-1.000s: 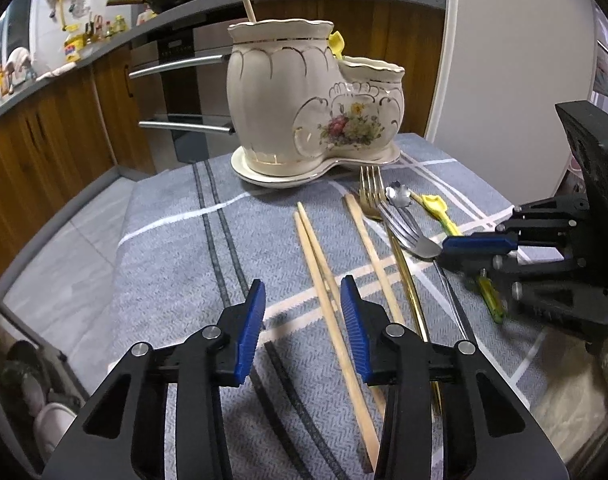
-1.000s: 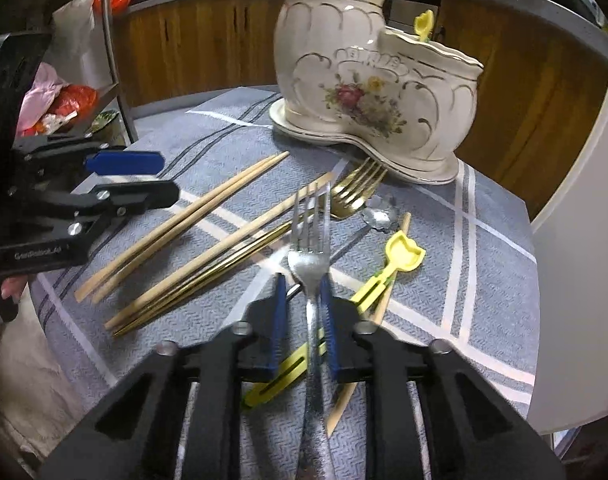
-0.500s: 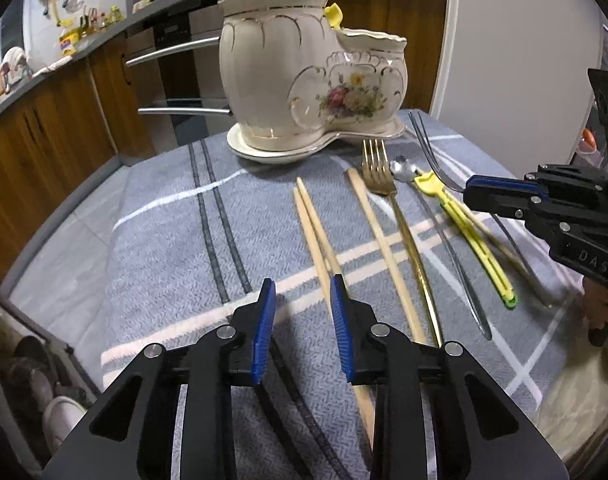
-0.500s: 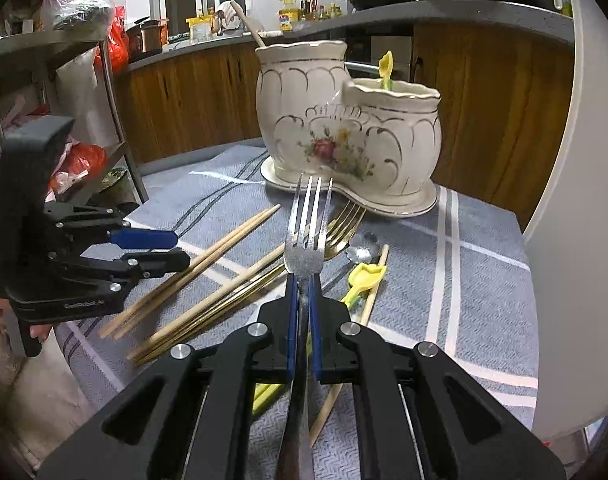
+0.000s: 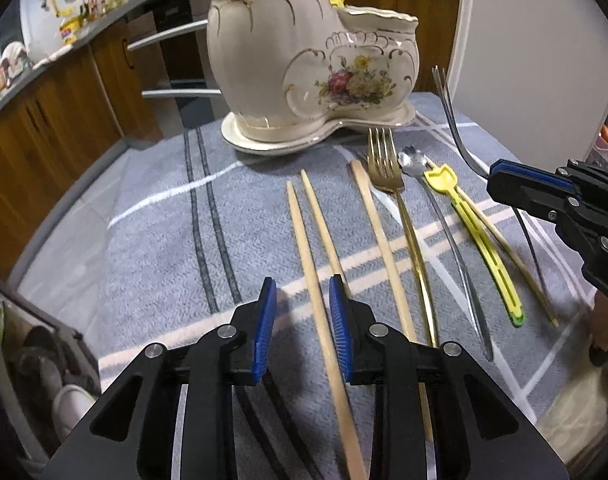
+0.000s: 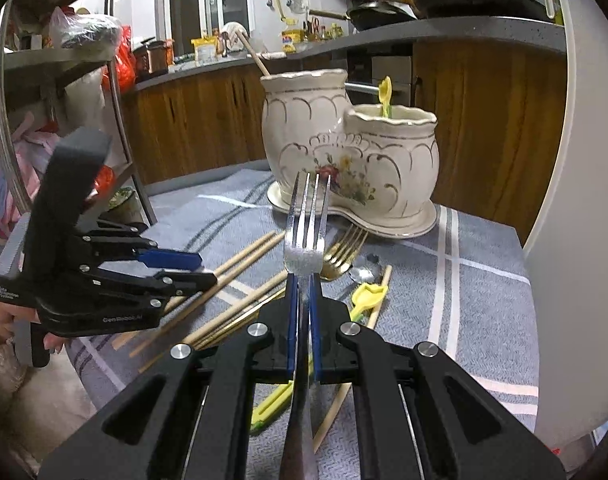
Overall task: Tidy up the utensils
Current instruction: 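Grasp a silver fork with the right tool while the left tool grasps a chopstick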
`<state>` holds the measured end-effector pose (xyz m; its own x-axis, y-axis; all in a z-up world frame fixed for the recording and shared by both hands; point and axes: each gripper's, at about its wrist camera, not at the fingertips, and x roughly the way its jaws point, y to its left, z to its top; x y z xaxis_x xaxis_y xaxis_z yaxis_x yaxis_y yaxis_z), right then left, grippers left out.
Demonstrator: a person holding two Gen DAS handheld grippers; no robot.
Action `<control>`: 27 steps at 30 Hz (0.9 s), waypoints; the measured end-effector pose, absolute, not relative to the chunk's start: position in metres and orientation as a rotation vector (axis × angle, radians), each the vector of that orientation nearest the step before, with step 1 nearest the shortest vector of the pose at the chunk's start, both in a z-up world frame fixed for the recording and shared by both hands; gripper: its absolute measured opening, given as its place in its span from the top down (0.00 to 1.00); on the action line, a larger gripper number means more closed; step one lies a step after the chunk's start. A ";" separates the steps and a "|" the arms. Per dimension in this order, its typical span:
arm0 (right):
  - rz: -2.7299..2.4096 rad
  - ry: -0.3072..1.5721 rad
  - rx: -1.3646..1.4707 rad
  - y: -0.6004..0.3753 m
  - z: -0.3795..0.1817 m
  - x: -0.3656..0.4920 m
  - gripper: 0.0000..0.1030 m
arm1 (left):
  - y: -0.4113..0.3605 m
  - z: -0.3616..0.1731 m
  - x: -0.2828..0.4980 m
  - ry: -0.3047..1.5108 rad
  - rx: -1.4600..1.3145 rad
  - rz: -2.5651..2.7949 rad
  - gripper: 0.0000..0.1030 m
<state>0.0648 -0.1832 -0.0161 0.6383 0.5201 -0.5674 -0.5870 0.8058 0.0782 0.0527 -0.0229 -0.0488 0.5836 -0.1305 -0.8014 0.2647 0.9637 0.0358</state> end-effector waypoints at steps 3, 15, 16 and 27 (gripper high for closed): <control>0.647 0.590 -0.109 -0.185 -0.013 0.063 0.94 | -0.027 -0.048 0.055 0.955 0.162 -0.258 0.72; 0.659 0.412 -0.049 -0.210 0.014 0.042 0.95 | -0.020 -0.046 0.071 0.979 0.210 -0.269 0.94; 0.658 0.402 -0.046 -0.211 0.015 0.041 0.95 | -0.019 -0.046 0.070 0.973 0.213 -0.268 0.94; 0.630 0.417 -0.011 -0.218 0.014 0.048 1.00 | -0.013 -0.038 0.051 0.864 0.177 -0.260 0.94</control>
